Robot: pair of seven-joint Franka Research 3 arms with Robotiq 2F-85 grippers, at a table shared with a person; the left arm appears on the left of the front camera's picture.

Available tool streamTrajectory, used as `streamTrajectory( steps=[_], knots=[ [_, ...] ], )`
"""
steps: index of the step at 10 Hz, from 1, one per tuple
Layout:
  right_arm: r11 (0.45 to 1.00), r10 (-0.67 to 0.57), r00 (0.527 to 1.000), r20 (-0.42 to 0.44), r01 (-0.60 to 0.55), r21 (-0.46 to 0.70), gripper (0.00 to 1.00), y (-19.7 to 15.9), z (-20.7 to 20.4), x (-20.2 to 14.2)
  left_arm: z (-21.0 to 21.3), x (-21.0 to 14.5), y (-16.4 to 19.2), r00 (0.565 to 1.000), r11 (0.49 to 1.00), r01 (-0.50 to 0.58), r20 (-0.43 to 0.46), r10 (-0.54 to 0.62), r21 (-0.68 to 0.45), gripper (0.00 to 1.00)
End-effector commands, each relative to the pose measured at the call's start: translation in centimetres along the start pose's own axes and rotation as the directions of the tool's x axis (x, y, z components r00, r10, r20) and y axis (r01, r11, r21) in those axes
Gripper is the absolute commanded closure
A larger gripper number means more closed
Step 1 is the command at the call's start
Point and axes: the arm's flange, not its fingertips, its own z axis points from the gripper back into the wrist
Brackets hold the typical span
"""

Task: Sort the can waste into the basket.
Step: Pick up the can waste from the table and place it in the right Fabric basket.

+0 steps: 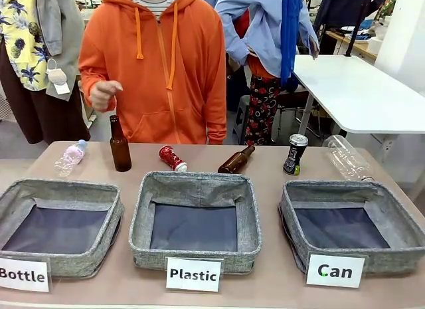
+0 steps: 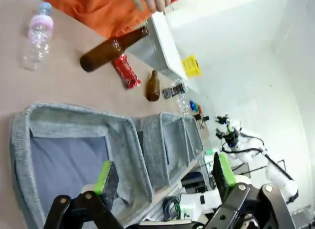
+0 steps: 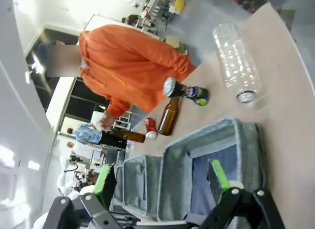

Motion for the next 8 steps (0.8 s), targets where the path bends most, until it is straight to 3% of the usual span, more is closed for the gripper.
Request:
streamTrajectory(
  steps=[1,4,5,6,7,8],
  knots=[
    [0.997,0.043,0.999,0.004,-0.043,0.061,0.0,1.5,1.1,0.0,0.6,0.1,-0.8,0.999,0.999,0.046,-0.009,-0.046,0.011,0.0],
    [0.999,0.016,1.0,-0.02,-0.015,0.041,0.0,1.5,0.8,-0.3,0.6,0.1,-0.8,0.999,0.999,0.046,-0.009,-0.046,0.011,0.0],
    [0.98,0.201,0.976,-0.085,-0.199,0.025,0.0,2.4,-1.8,0.8,0.6,0.1,-0.8,0.999,0.999,0.046,-0.009,-0.046,0.011,0.0],
    [0.919,0.395,0.907,-0.148,-0.387,0.079,0.0,3.0,-5.5,1.8,0.6,0.1,-0.8,0.999,0.999,0.046,-0.009,-0.046,0.011,0.0],
    [0.823,0.566,0.796,-0.215,-0.559,0.098,0.0,3.5,-9.8,1.9,0.6,0.1,-0.8,0.999,0.999,0.046,-0.009,-0.046,0.011,0.0],
    [0.686,0.718,0.654,-0.237,-0.723,0.083,0.0,3.6,-13.2,1.8,0.6,0.1,-0.8,0.999,0.999,0.046,-0.009,-0.046,0.011,0.0]
  ],
)
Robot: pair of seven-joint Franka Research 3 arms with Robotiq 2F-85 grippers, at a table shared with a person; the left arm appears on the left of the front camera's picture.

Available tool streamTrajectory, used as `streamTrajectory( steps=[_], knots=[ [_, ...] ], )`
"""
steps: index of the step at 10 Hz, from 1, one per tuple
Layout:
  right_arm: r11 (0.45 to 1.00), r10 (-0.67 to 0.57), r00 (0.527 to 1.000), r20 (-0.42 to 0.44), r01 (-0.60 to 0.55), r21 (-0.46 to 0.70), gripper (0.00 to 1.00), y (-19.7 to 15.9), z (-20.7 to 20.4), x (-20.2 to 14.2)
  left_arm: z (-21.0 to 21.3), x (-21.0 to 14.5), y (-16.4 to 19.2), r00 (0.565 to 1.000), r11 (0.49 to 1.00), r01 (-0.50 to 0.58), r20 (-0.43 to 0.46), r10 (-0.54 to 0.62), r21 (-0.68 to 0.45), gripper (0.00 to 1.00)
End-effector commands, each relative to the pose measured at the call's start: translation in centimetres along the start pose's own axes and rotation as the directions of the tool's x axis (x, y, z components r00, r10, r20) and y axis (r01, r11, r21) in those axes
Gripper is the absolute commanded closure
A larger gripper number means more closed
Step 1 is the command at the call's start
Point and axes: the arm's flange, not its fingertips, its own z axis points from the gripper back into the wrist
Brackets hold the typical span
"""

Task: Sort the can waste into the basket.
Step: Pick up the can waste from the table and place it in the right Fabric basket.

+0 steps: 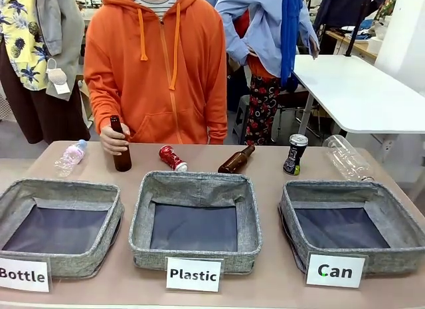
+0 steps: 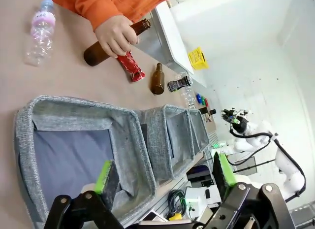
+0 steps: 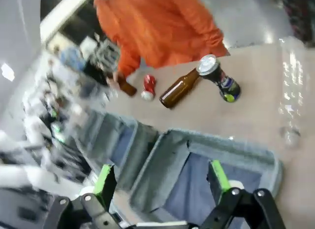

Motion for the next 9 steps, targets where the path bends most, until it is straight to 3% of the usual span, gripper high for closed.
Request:
streamTrajectory(
  steps=[1,2,3,4,5,7,8,9],
  knots=[
    [0.867,0.478,0.876,-0.068,-0.483,-0.121,0.0,-1.6,-5.5,1.5,0.0,0.1,0.1,1.0,0.999,0.025,0.015,-0.024,-0.021,0.0],
    [0.783,0.611,0.786,-0.089,-0.617,-0.075,0.0,-0.5,-8.0,1.4,0.0,0.1,0.1,1.0,0.999,0.025,0.015,-0.024,-0.021,0.0],
    [0.667,0.729,0.676,-0.103,-0.736,-0.11,0.0,0.7,-10.0,1.0,0.0,0.1,0.1,1.0,0.999,0.025,0.015,-0.024,-0.021,0.0],
    [0.633,0.758,0.642,-0.113,-0.766,-0.108,0.0,1.9,-11.1,0.4,0.0,0.1,0.1,1.0,0.999,0.025,0.015,-0.024,-0.021,0.0],
    [0.883,0.458,0.868,-0.19,-0.469,-0.011,0.0,1.1,-9.1,1.8,0.0,0.1,0.1,1.0,0.999,0.025,0.015,-0.024,-0.021,0.0],
    [0.883,0.458,0.868,-0.19,-0.469,-0.011,0.0,1.1,-9.1,1.8,0.0,0.1,0.1,1.0,0.999,0.025,0.015,-0.024,-0.021,0.0],
    [0.819,0.559,0.803,-0.206,-0.573,-0.011,0.0,1.6,-10.2,1.6,0.0,0.1,0.1,1.0,0.999,0.025,0.015,-0.024,-0.021,0.0],
    [0.771,0.634,0.745,-0.207,-0.63,0.093,0.0,-0.4,-11.1,2.9,0.0,0.0,0.0,1.0,1.0,0.0,0.003,0.0,-0.001,0.0]
  ],
)
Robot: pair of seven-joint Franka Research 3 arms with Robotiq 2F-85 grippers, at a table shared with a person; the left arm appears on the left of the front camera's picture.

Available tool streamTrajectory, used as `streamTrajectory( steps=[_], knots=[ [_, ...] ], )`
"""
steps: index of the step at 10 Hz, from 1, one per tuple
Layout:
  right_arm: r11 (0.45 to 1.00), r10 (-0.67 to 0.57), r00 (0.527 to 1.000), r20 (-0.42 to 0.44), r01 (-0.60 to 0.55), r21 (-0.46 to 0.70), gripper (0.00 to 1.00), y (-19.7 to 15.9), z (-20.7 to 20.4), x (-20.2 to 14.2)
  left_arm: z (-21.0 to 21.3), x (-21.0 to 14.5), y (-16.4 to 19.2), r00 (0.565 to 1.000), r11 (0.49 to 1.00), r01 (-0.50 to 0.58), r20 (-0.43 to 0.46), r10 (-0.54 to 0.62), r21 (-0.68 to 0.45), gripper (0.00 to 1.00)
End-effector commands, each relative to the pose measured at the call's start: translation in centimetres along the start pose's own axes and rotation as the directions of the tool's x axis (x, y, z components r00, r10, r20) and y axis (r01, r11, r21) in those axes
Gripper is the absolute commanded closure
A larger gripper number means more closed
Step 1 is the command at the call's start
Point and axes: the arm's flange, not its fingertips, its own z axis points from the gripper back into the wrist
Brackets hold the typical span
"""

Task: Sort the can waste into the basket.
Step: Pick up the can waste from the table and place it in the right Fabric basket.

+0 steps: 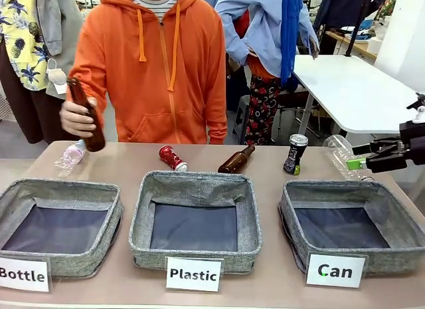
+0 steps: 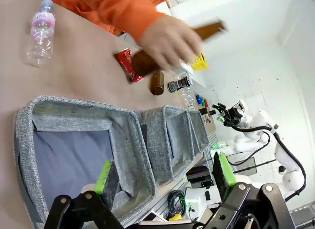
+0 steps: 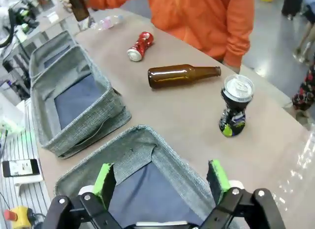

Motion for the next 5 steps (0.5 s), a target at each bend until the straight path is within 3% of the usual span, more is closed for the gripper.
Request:
streamTrajectory(
  steps=[1,3,4,5],
  knots=[
    [0.986,0.164,0.986,0.035,-0.164,-0.02,0.0,-5.7,-1.6,0.3,4.3,0.2,-3.8,0.999,0.988,-0.025,0.032,0.03,-0.152,0.0],
    [0.982,0.182,0.979,0.089,-0.185,0.03,0.0,-11.1,-3.8,-1.3,10.4,-0.7,-5.3,0.998,0.961,-0.003,0.06,0.021,-0.276,0.0],
    [0.982,0.185,0.976,0.116,-0.187,0.006,0.0,-12.6,-4.7,-1.6,12.0,-0.9,-5.3,0.997,0.952,0.006,0.072,0.017,-0.307,0.0],
    [0.967,0.236,0.96,0.149,-0.247,0.058,0.0,-13.9,-5.7,-2.0,13.9,-1.8,-5.2,0.998,0.945,-0.013,0.049,0.031,-0.328,0.0]
  ],
)
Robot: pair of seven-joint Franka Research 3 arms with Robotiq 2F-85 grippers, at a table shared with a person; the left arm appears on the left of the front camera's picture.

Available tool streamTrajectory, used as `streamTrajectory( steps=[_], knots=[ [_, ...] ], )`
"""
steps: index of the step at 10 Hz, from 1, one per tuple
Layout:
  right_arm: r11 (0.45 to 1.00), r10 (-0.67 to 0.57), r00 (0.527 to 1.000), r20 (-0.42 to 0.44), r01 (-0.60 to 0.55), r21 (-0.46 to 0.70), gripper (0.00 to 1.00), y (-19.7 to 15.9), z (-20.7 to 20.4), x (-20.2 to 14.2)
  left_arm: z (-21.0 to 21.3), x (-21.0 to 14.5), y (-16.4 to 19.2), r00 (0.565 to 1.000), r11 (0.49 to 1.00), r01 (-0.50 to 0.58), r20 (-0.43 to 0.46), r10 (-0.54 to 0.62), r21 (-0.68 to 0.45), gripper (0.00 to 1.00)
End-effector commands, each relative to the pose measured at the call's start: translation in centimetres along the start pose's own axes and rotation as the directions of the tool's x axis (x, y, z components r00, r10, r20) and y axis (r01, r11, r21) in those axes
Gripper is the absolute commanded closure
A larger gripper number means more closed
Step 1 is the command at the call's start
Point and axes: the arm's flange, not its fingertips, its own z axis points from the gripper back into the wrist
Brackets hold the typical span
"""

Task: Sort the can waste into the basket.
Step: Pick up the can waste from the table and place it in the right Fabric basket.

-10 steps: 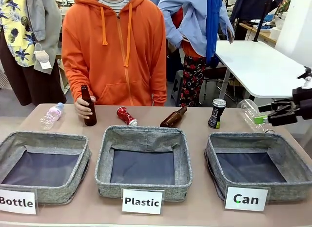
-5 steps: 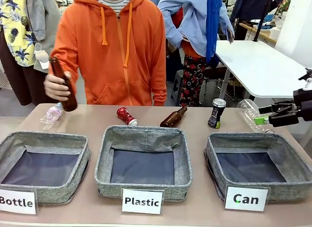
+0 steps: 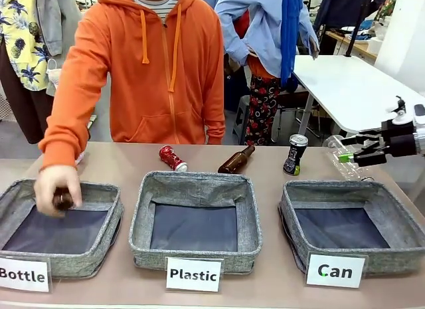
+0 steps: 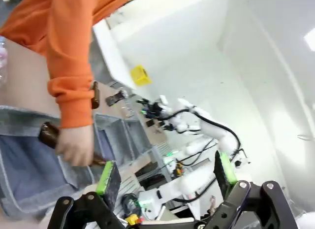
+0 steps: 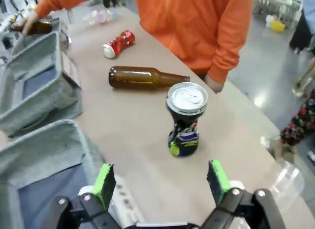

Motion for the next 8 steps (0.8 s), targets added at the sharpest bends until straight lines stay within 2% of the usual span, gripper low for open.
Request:
streamTrajectory(
  steps=[1,2,5,8],
  knots=[
    [0.988,0.108,0.988,0.112,-0.119,0.101,0.0,-2.5,-1.9,-1.1,3.8,0.0,1.0,0.997,0.995,-0.054,-0.066,0.048,-0.089,0.0],
    [0.981,0.139,0.981,0.133,-0.155,0.119,0.0,-3.7,-3.3,-2.0,6.0,0.2,1.2,0.995,0.98,-0.063,-0.084,0.048,-0.189,0.0],
    [0.98,0.088,0.986,0.139,-0.111,0.166,0.0,-5.8,-6.2,-3.3,7.8,0.1,2.5,0.996,0.973,-0.087,-0.048,0.078,-0.212,0.0],
    [0.984,0.067,0.989,0.134,-0.088,0.158,0.0,-5.6,-8.3,-3.0,5.0,-0.1,3.2,0.983,0.977,-0.102,-0.172,0.069,-0.187,0.0]
  ],
)
